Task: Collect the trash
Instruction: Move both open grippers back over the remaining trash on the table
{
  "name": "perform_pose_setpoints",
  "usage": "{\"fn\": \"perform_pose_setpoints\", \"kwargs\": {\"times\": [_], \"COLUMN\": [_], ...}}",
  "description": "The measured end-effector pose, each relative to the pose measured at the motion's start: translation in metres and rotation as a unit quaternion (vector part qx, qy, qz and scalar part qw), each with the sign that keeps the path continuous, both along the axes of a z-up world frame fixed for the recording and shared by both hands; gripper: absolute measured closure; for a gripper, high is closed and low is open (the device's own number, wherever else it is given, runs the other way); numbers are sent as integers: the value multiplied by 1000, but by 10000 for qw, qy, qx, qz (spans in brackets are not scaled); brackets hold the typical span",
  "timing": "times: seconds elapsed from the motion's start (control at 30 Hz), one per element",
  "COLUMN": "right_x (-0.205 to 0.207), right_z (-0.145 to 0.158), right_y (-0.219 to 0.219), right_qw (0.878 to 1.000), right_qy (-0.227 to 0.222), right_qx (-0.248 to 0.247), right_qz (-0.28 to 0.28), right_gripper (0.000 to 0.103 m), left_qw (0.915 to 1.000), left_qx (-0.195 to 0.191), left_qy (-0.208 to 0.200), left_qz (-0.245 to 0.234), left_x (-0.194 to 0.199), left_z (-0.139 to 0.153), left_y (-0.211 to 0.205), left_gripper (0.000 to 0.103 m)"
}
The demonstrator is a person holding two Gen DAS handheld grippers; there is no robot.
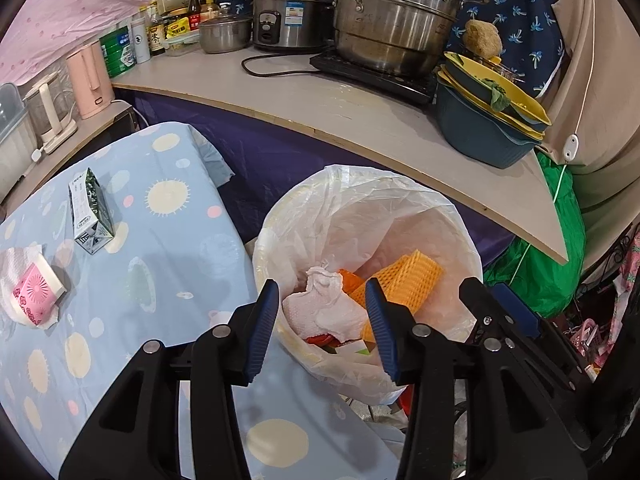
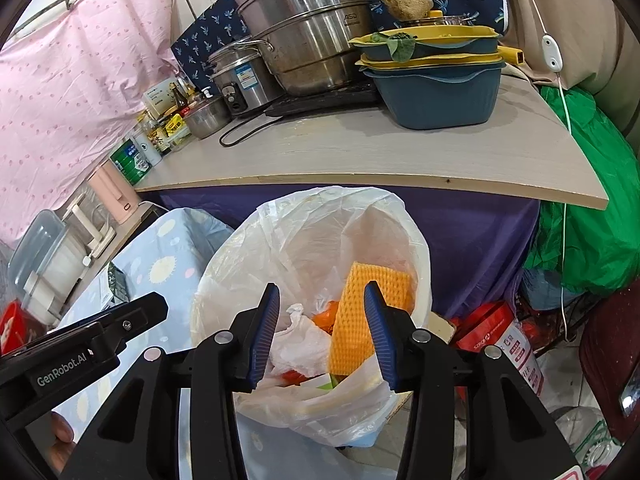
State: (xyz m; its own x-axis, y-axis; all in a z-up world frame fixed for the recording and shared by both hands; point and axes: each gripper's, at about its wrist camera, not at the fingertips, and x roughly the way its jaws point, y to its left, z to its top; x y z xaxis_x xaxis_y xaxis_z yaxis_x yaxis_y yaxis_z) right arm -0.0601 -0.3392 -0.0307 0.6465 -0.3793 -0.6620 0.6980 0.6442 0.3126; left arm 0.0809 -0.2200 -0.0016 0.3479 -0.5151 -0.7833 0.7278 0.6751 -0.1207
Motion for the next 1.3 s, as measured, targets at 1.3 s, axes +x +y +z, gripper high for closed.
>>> {"fn": "perform_pose_setpoints", "kwargs": {"times": [1.3], "right_x": [120], "right_z": [23], "right_y": [165], "right_qw": [9829], "right_qy": [257], "right_qx": [-489], "right_qz": [1756], "right_gripper": [53], "left_qw": [9739], "left_qx": [-252], "left_qy": [473], "left_qz": [2205], "left_x": [96], "left_z": [-20], "left_y": [237], "left_gripper": [42]}}
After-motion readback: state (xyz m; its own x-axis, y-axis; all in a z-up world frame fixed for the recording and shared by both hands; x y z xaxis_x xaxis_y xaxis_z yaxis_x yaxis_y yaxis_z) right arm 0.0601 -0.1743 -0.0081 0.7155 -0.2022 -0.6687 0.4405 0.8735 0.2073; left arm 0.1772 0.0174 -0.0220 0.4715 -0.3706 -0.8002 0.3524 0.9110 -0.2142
